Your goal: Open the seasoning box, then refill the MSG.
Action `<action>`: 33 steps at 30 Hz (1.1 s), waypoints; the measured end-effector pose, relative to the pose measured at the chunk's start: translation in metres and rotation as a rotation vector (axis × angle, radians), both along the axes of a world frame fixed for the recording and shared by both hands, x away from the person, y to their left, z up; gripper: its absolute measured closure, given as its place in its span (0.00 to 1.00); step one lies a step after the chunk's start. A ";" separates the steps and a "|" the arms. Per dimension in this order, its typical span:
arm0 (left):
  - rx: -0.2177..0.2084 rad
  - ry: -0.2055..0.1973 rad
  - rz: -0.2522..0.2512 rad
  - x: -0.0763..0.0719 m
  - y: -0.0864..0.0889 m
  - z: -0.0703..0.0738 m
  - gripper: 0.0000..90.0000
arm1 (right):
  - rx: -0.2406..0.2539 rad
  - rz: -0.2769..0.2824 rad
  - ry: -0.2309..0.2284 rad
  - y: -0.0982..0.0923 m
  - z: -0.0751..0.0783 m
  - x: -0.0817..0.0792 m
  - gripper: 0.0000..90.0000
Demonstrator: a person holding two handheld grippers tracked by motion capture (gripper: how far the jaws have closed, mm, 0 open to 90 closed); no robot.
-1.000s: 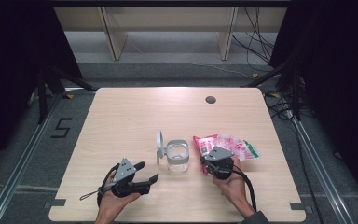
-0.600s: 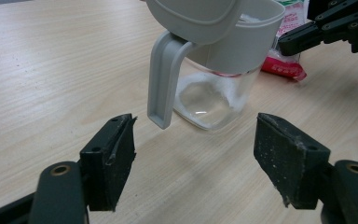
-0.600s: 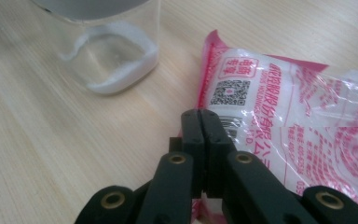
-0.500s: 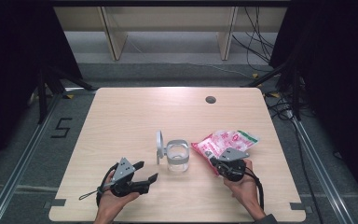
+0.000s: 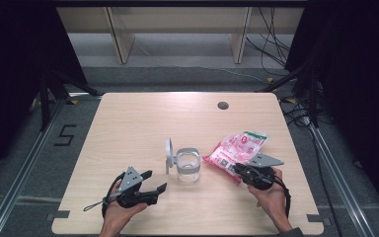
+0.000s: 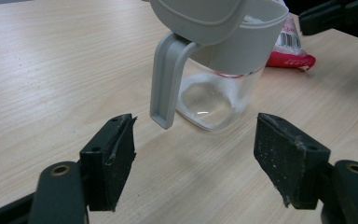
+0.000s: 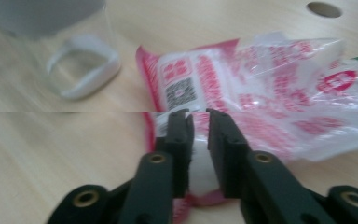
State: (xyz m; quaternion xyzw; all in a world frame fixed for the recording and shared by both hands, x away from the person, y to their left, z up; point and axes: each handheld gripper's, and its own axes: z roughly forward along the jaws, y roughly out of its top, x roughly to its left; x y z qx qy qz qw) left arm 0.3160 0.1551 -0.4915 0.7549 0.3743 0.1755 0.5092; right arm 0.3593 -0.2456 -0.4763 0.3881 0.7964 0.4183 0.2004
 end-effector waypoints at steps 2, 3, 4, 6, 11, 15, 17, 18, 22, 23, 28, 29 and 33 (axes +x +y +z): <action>0.027 -0.020 -0.018 0.002 0.002 0.001 0.32 | 0.053 -0.053 -0.008 -0.010 0.003 0.000 0.75; 0.006 0.001 0.002 0.000 0.000 0.000 0.32 | 0.071 -0.075 -0.019 -0.015 0.003 0.001 0.70; 0.001 0.005 0.008 0.000 -0.001 0.000 0.32 | 0.106 -0.128 0.003 -0.021 0.003 0.002 0.66; 0.007 0.010 0.003 0.001 -0.002 -0.001 0.32 | 0.119 -0.166 0.002 -0.030 0.002 0.006 0.60; 0.010 0.013 -0.006 0.001 -0.003 -0.002 0.32 | 0.142 -0.243 0.040 -0.042 -0.004 0.014 0.49; 0.019 -0.014 -0.017 0.003 -0.001 0.000 0.32 | 0.163 -0.262 0.047 -0.045 -0.009 0.021 0.46; 0.000 0.007 0.006 0.002 -0.002 0.000 0.32 | 0.155 -0.269 0.075 -0.047 -0.010 0.024 0.45; 0.013 0.010 0.006 0.002 -0.001 0.000 0.32 | 0.170 -0.265 0.061 -0.047 -0.012 0.027 0.45; -0.004 0.011 0.000 0.003 -0.001 -0.001 0.32 | 0.194 -0.283 0.096 -0.051 -0.018 0.034 0.43; -0.001 0.012 0.003 0.003 -0.001 -0.001 0.32 | 0.205 -0.283 0.097 -0.051 -0.018 0.035 0.43; -0.004 0.015 0.003 0.002 -0.003 -0.001 0.32 | 0.226 -0.286 0.100 -0.050 -0.020 0.040 0.41; -0.005 0.015 0.003 0.002 -0.003 -0.001 0.32 | 0.238 -0.279 0.093 -0.050 -0.023 0.044 0.41; -0.005 0.011 -0.004 0.002 -0.002 0.000 0.32 | 0.274 -0.275 0.114 -0.047 -0.027 0.049 0.41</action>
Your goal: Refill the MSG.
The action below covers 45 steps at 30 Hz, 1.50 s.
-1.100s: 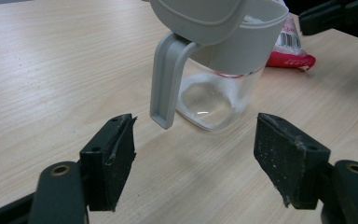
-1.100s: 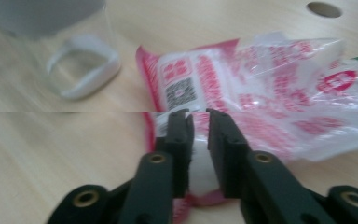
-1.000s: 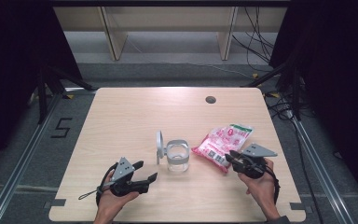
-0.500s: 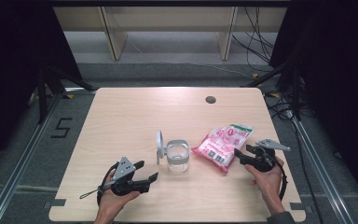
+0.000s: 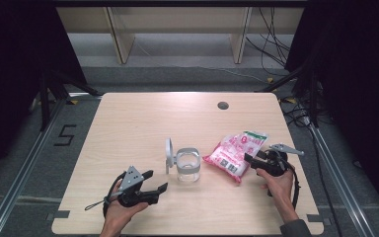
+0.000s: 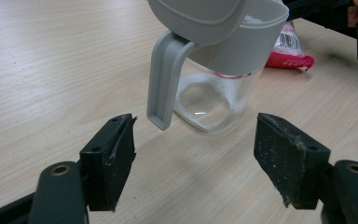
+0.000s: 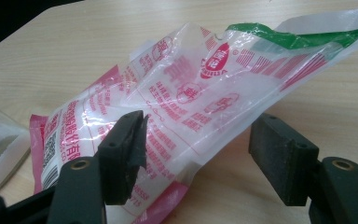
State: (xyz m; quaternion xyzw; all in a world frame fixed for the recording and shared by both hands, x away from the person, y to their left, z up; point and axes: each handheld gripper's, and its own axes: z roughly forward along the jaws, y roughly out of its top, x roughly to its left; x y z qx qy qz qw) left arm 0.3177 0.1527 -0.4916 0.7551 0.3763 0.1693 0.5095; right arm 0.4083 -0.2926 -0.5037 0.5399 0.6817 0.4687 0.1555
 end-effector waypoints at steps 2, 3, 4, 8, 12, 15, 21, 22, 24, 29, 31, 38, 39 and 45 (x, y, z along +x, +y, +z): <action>0.004 -0.001 0.000 0.000 0.001 0.001 0.32 | -0.013 -0.010 0.006 0.001 -0.001 0.002 0.41; 0.003 -0.001 0.002 0.000 0.000 0.001 0.32 | -0.008 0.003 -0.005 0.001 -0.002 0.003 0.41; 0.005 -0.002 0.002 0.000 0.000 0.000 0.32 | -0.004 0.008 -0.006 0.002 -0.003 0.005 0.42; 0.012 0.000 0.000 0.000 -0.002 0.001 0.32 | -0.018 0.005 0.003 0.005 -0.004 0.009 0.43; 0.017 -0.003 -0.006 0.001 -0.003 0.001 0.32 | -0.029 0.002 0.016 0.006 -0.004 0.012 0.44; -0.004 -0.003 -0.010 0.001 -0.005 0.000 0.32 | -0.028 -0.013 0.023 0.006 -0.004 0.014 0.47; 0.017 -0.005 -0.017 0.000 -0.005 0.001 0.32 | -0.014 -0.001 0.020 0.006 -0.007 0.018 0.50; 0.009 -0.004 -0.017 0.001 -0.005 0.001 0.32 | -0.024 -0.001 0.033 0.006 -0.006 0.018 0.51; 0.009 -0.009 -0.019 0.001 -0.004 0.001 0.32 | -0.018 0.004 0.022 0.005 -0.006 0.021 0.53; 0.011 -0.019 -0.022 0.001 -0.005 0.002 0.32 | 0.037 -0.010 0.053 0.008 -0.007 0.020 0.58; 0.008 -0.004 -0.018 0.000 -0.006 0.001 0.32 | -0.008 0.003 0.035 0.005 -0.008 0.022 0.58; -0.002 -0.010 -0.019 0.001 -0.005 0.002 0.32 | 0.011 -0.007 0.042 0.005 -0.012 0.026 0.62; 0.009 -0.007 -0.012 0.000 -0.004 0.002 0.32 | 0.029 -0.002 0.029 0.005 -0.013 0.027 0.64; 0.004 -0.007 -0.016 0.000 -0.005 0.003 0.32 | -0.010 0.016 0.029 0.011 -0.011 0.025 0.93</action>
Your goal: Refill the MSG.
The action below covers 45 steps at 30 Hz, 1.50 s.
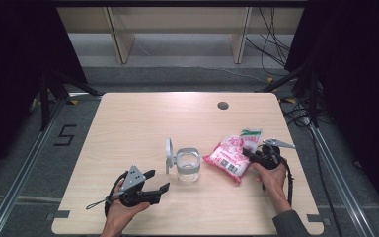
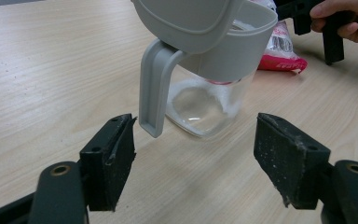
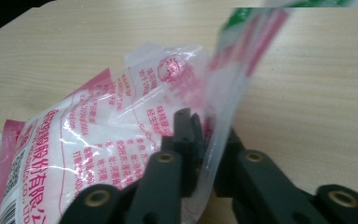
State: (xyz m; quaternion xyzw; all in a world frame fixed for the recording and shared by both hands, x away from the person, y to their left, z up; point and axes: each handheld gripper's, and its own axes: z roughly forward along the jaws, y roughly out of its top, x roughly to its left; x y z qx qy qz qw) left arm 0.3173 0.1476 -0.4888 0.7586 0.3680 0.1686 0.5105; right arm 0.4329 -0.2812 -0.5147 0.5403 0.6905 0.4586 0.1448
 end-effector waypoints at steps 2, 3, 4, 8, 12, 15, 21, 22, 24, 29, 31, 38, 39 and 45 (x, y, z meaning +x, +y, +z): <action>0.009 -0.011 -0.011 0.001 0.001 0.000 0.32 | -0.033 0.023 -0.050 0.000 0.000 0.000 0.97; 0.001 -0.001 -0.003 0.000 0.001 0.000 0.32 | -0.056 0.019 -0.065 0.000 0.001 0.000 0.99; 0.001 0.000 -0.003 0.000 0.001 0.000 0.32 | -0.063 0.029 -0.052 0.000 0.003 -0.002 0.99; -0.003 -0.001 0.003 0.000 0.000 0.000 0.32 | -0.064 0.029 -0.082 0.000 0.008 -0.005 1.00; 0.006 0.002 0.003 0.000 0.001 -0.001 0.32 | -0.062 0.042 -0.110 0.003 0.011 -0.007 1.00; 0.005 0.006 0.001 0.000 0.001 -0.002 0.32 | -0.054 0.056 -0.119 0.004 0.016 -0.011 1.00; -0.003 0.003 -0.007 0.000 -0.001 -0.002 0.32 | -0.041 0.090 -0.153 0.008 0.028 -0.019 1.00; -0.001 0.002 -0.005 0.000 -0.001 -0.001 0.32 | -0.018 0.086 -0.155 0.011 0.030 -0.021 1.00; 0.007 0.003 0.003 0.000 0.000 -0.001 0.32 | -0.046 0.097 -0.185 0.013 0.034 -0.023 1.00; 0.011 0.004 -0.005 0.000 -0.001 -0.002 0.32 | -0.051 0.130 -0.221 0.020 0.043 -0.028 1.00; 0.000 0.009 -0.014 0.000 -0.004 -0.004 0.32 | -0.046 0.136 -0.218 0.021 0.045 -0.031 1.00; 0.035 0.027 -0.071 -0.006 -0.024 -0.011 0.32 | -0.007 0.154 -0.251 0.030 0.059 -0.041 1.00; 0.037 0.031 -0.077 -0.007 -0.028 -0.012 0.32 | -0.022 0.171 -0.265 0.031 0.061 -0.042 1.00; 0.045 0.036 -0.103 -0.012 -0.040 -0.015 0.32 | -0.043 0.218 -0.303 0.043 0.075 -0.051 1.00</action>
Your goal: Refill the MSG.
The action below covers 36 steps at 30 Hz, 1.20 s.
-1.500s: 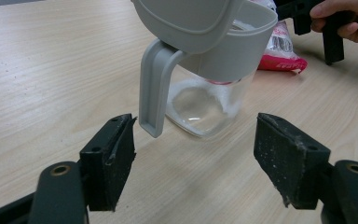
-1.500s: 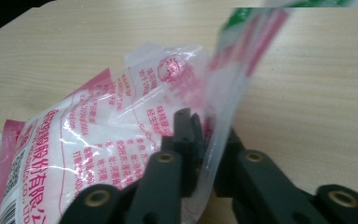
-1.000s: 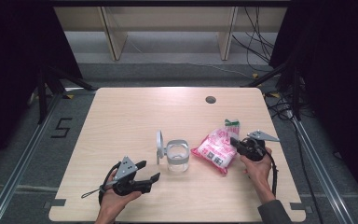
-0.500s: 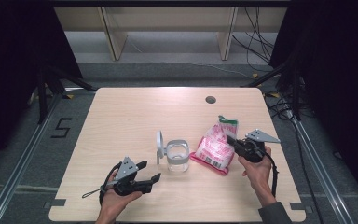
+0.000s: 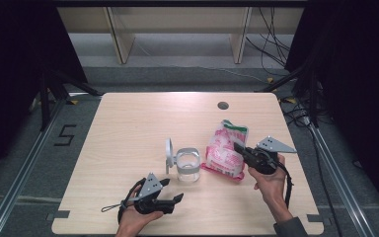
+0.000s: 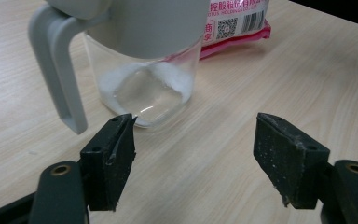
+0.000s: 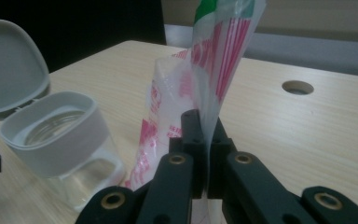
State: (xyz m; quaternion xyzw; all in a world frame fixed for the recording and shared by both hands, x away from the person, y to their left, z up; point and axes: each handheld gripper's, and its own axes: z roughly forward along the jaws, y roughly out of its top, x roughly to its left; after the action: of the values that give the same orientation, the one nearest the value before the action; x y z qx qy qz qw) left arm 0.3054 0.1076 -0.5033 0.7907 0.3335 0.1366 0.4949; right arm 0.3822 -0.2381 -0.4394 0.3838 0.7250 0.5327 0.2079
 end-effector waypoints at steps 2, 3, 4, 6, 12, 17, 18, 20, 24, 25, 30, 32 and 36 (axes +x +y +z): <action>-0.007 -0.003 0.003 -0.001 -0.003 -0.001 0.32 | 0.018 -0.015 0.023 0.003 0.004 -0.004 1.00; -0.013 -0.001 0.006 -0.002 -0.005 -0.003 0.32 | 0.012 0.006 -0.005 0.003 0.004 -0.002 1.00; -0.017 0.000 0.008 -0.003 -0.008 -0.004 0.32 | 0.032 0.011 0.017 0.004 0.005 -0.003 1.00; -0.021 0.000 0.002 -0.004 -0.012 -0.005 0.33 | 0.035 0.016 0.001 0.006 0.007 -0.005 1.00; 0.041 -0.014 -0.009 -0.010 -0.027 -0.007 0.32 | -0.006 0.046 -0.053 0.011 0.021 -0.007 1.00; 0.035 -0.006 -0.022 -0.012 -0.038 -0.009 0.32 | 0.034 0.070 0.024 0.014 0.027 -0.009 1.00; 0.032 -0.007 -0.030 -0.012 -0.039 -0.009 0.32 | -0.005 0.086 -0.012 0.014 0.028 -0.007 1.00; 0.042 -0.009 -0.038 -0.012 -0.043 -0.008 0.32 | 0.000 0.088 0.005 0.015 0.030 -0.007 1.00; 0.047 -0.016 -0.056 -0.008 -0.050 -0.004 0.32 | -0.007 0.081 0.017 0.016 0.033 -0.005 1.00; 0.036 -0.014 -0.046 -0.009 -0.053 -0.004 0.32 | 0.014 0.090 0.025 0.017 0.033 -0.005 1.00; 0.067 -0.028 -0.078 -0.008 -0.071 -0.005 0.32 | 0.000 0.083 0.031 0.016 0.037 -0.007 1.00; 0.066 -0.034 -0.078 -0.006 -0.080 -0.008 0.32 | -0.028 0.087 0.021 0.014 0.040 -0.007 1.00; 0.068 -0.024 -0.068 -0.002 -0.096 -0.011 0.32 | -0.043 0.087 0.026 0.012 0.044 -0.011 1.00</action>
State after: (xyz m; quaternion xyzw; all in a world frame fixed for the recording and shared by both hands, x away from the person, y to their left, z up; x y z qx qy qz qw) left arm 0.3030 0.0118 -0.5140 0.8162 0.2957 0.1406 0.4761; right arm 0.3717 -0.2263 -0.3950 0.3543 0.7550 0.5205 0.1834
